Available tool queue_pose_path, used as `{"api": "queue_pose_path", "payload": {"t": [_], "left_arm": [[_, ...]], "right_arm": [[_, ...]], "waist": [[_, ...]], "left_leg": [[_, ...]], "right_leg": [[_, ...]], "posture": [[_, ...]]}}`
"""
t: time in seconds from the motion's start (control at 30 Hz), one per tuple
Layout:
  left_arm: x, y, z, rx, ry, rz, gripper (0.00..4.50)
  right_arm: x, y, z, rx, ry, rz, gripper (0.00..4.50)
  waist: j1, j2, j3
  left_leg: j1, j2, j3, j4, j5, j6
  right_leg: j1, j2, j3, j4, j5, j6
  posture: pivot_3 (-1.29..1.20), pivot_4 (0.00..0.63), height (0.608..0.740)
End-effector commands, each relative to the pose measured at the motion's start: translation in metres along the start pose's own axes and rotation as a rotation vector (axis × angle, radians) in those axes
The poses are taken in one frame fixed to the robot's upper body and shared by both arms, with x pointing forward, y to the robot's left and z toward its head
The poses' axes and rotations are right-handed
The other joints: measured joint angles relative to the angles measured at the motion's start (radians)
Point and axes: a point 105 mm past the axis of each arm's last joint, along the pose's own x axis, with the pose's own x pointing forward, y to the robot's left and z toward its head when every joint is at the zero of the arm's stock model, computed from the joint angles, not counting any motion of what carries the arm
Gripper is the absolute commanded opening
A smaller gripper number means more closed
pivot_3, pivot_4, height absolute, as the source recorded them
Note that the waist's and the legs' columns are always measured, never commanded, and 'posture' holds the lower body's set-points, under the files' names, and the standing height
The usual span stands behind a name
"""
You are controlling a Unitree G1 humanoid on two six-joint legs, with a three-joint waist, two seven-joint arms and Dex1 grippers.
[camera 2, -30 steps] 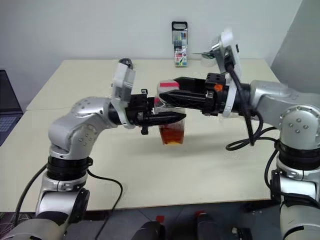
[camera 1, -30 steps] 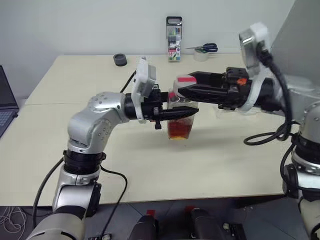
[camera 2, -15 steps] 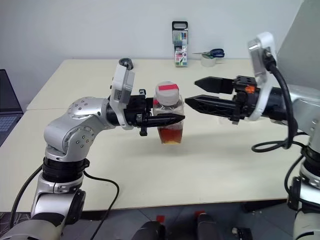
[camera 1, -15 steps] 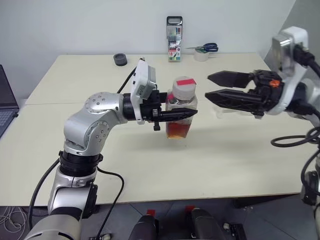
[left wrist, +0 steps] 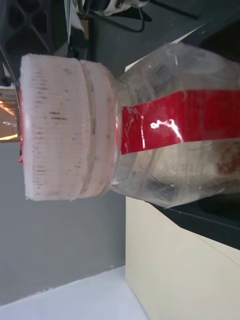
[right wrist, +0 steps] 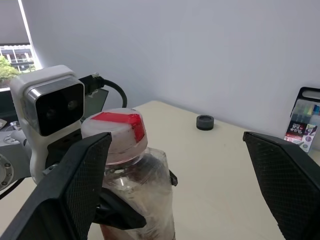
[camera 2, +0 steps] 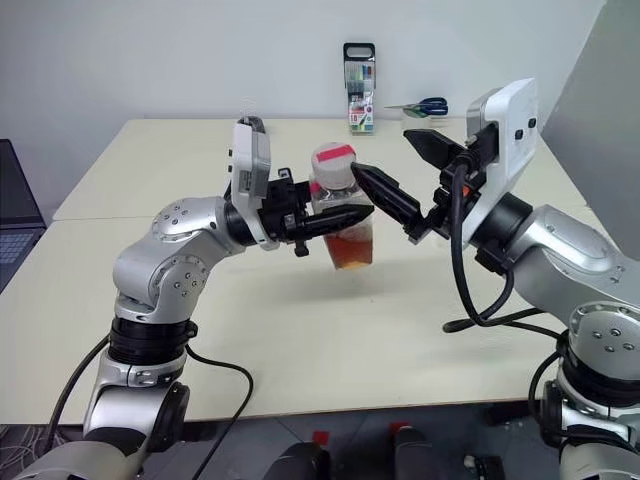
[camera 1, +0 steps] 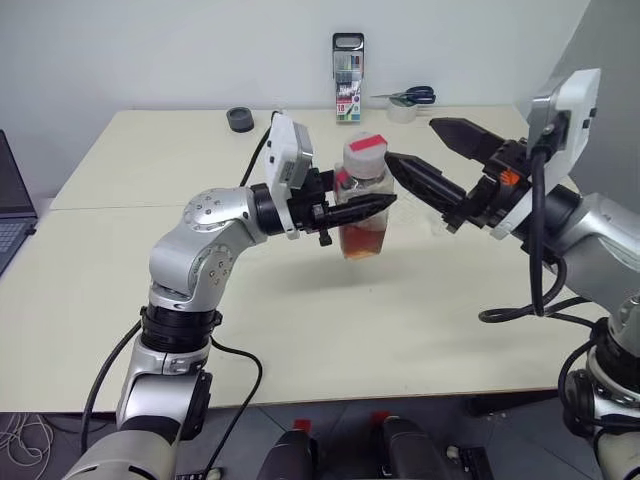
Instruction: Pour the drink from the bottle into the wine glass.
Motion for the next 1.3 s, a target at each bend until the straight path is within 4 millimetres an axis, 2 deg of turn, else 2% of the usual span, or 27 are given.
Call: {"api": "queue_pose_path", "payload": {"t": [0.03, 0.37, 0.93, 1.03, 1.2, 1.23, 1.3], "left_arm": [[0.012, -0.004, 0.008, 0.051, -0.015, -0.036, 1.76], [0.017, -0.001, 0.007, 0.057, -0.017, -0.047, 1.76], [0.021, 0.001, 0.009, 0.064, -0.016, -0.058, 1.76], [0.021, 0.001, 0.009, 0.065, -0.013, -0.060, 1.76], [0.021, 0.001, 0.007, 0.063, -0.006, -0.062, 1.76], [0.021, 0.001, 0.007, 0.063, -0.005, -0.062, 1.76], [0.021, 0.001, 0.007, 0.063, -0.005, -0.063, 1.76]], "right_arm": [[0.005, 0.026, 0.011, -0.005, -0.068, 0.116, 4.49], [0.006, 0.030, 0.005, 0.034, -0.046, 0.192, 4.49], [0.019, 0.018, 0.001, -0.073, -0.067, 0.128, 4.49], [0.020, 0.016, 0.003, -0.075, -0.079, 0.116, 3.88], [0.019, 0.011, 0.005, -0.087, -0.090, 0.092, 2.04], [0.019, 0.011, 0.005, -0.087, -0.091, 0.091, 1.82], [0.019, 0.010, 0.006, -0.085, -0.094, 0.091, 1.83]], "waist": [[0.000, 0.000, 0.000], [-0.001, 0.000, 0.000], [-0.001, 0.000, 0.000], [-0.001, 0.000, 0.000], [-0.001, 0.000, 0.000], [-0.001, 0.000, 0.000], [-0.001, 0.000, 0.000]], "left_leg": [[0.000, 0.000, 0.000, 0.000, 0.000, 0.000], [0.000, 0.000, 0.000, 0.000, 0.000, 0.000], [0.000, 0.000, 0.000, 0.000, 0.000, 0.000], [0.000, 0.000, 0.000, 0.000, 0.000, 0.000], [0.000, 0.000, 0.000, 0.000, 0.000, 0.000], [0.000, 0.000, 0.000, 0.000, 0.000, 0.000], [0.000, 0.000, 0.000, 0.000, 0.000, 0.000]], "right_leg": [[0.000, 0.000, 0.000, 0.000, 0.000, 0.000], [0.000, 0.001, 0.000, 0.000, 0.000, 0.000], [0.000, 0.001, -0.001, 0.000, 0.000, 0.000], [0.000, 0.001, -0.001, 0.000, 0.000, 0.000], [0.000, 0.001, 0.000, 0.000, 0.000, 0.000], [0.000, 0.001, -0.001, 0.000, 0.000, 0.000], [0.000, 0.001, 0.000, 0.000, 0.000, 0.000]], "posture": [[0.00, 0.150, 0.740], [0.00, 0.150, 0.740], [0.00, 0.150, 0.740], [0.00, 0.150, 0.740], [0.00, 0.150, 0.740], [0.00, 0.150, 0.740], [0.00, 0.150, 0.740]]}}
